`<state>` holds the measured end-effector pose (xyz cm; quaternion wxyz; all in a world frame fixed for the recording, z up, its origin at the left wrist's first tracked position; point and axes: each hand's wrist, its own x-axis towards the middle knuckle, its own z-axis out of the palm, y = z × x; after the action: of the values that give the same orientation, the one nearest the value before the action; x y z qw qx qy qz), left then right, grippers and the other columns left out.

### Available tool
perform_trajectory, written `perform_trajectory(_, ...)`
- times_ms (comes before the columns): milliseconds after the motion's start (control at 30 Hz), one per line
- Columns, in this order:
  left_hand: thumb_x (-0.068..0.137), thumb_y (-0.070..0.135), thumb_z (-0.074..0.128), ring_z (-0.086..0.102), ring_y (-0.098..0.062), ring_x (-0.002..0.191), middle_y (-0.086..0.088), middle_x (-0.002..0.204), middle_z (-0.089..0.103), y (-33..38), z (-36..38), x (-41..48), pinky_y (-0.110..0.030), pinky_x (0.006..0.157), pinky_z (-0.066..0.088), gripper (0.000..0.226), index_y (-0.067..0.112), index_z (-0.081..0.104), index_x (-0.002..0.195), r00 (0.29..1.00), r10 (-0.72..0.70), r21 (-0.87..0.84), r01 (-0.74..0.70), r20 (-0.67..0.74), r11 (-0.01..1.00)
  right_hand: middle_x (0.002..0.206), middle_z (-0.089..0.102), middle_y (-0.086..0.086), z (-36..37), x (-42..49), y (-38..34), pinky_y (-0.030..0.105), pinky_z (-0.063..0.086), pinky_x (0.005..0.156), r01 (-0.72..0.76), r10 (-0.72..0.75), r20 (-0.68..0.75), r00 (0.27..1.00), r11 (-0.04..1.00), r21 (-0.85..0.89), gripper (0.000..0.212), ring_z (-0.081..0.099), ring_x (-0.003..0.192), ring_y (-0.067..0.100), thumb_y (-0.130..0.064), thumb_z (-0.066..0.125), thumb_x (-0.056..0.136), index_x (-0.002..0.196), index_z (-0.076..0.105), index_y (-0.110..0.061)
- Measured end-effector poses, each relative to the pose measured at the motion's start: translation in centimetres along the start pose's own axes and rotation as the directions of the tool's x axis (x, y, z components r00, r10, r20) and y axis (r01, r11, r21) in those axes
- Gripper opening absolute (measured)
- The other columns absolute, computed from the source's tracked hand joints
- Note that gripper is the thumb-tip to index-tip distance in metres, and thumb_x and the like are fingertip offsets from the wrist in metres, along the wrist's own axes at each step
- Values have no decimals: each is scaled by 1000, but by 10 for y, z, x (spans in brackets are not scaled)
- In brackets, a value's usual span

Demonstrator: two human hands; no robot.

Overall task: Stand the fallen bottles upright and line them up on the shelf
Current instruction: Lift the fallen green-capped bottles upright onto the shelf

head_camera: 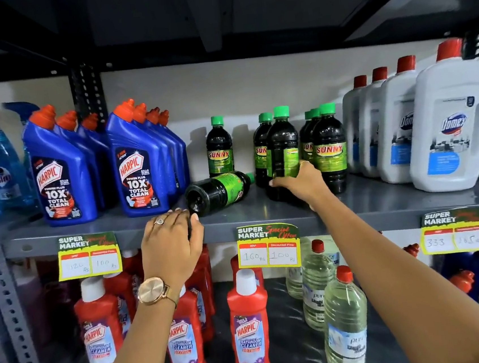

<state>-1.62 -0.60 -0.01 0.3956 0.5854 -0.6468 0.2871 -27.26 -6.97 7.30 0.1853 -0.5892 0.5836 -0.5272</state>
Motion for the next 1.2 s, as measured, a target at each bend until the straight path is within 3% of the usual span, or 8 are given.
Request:
perform_trajectory(167, 93, 30, 32, 66, -28, 82, -9, 87, 74, 0, 0, 0, -39, 83, 45, 46, 6, 71, 86, 1000, 10, 3, -10, -7, 1000, 123, 60, 14, 8, 0, -3, 41, 51, 95, -9, 9, -1, 1000, 993, -121, 100, 58, 114, 31, -56, 84, 51, 125, 48, -1)
perform_trajectory(333, 92, 29, 34, 65, -29, 78, -10, 84, 73, 2, -1, 0, -38, 80, 45, 44, 6, 70, 85, 1000, 3, -9, -3, -29, 1000, 112, 67, 10, 4, 4, 2, 26, 47, 70, -61, 63, 58, 996, 998, -29, 68, 63, 108, 27, -32, 79, 58, 116, 60, -2)
perform_trajectory(433, 92, 29, 33, 65, -29, 77, -9, 83, 72, 2, -1, 0, -38, 80, 45, 44, 6, 70, 83, 1000, -2, -17, 1, -28, 1000, 129, 52, 14, 5, 5, 2, 43, 47, 100, -70, 70, -3, 998, 991, -115, 94, 53, 119, 32, -42, 88, 59, 130, 44, -1)
perform_trajectory(500, 92, 29, 33, 64, -28, 77, -9, 82, 72, 2, -2, 0, -38, 80, 45, 44, 6, 70, 83, 1000, -3, -20, 3, -26, 1000, 139, 43, 18, 7, 3, -2, 47, 43, 105, -111, 114, 5, 994, 980, -167, 108, 46, 127, 35, -51, 87, 53, 136, 39, -1)
perform_trajectory(667, 92, 31, 32, 65, -28, 80, -9, 86, 73, 1, -1, 0, -38, 83, 44, 47, 7, 71, 87, 1000, -13, -17, 13, -13, 1000, 110, 69, 15, 2, 1, -1, 29, 50, 69, -93, 97, 40, 994, 991, -94, 60, 64, 101, 30, -29, 83, 62, 112, 62, -3)
perform_trajectory(833, 92, 30, 31, 64, -27, 80, -7, 85, 72, 2, -2, 0, -37, 84, 43, 45, 9, 70, 84, 1000, -27, -30, 27, 6, 999, 113, 64, 20, 9, 12, 10, 44, 55, 89, -30, 33, 8, 999, 964, -266, 119, 64, 99, 35, -80, 67, 21, 111, 63, -3)
perform_trajectory(1033, 92, 31, 31, 65, -26, 82, -7, 87, 73, 1, -3, 1, -36, 85, 42, 45, 9, 70, 84, 999, -31, -17, 32, 31, 999, 126, 59, 19, 6, -8, -9, 46, 51, 95, -90, 91, -13, 996, 934, -345, 113, 59, 116, 38, -70, 78, 53, 130, 44, 6)
perform_trajectory(1200, 92, 31, 33, 65, -25, 85, -6, 88, 73, 2, -2, 0, -35, 86, 43, 44, 10, 71, 86, 999, -34, -15, 34, 30, 999, 137, 52, 19, 16, -6, -13, 46, 48, 97, -128, 115, -56, 992, 880, -458, 133, 51, 126, 41, -80, 69, 52, 144, 26, 6)
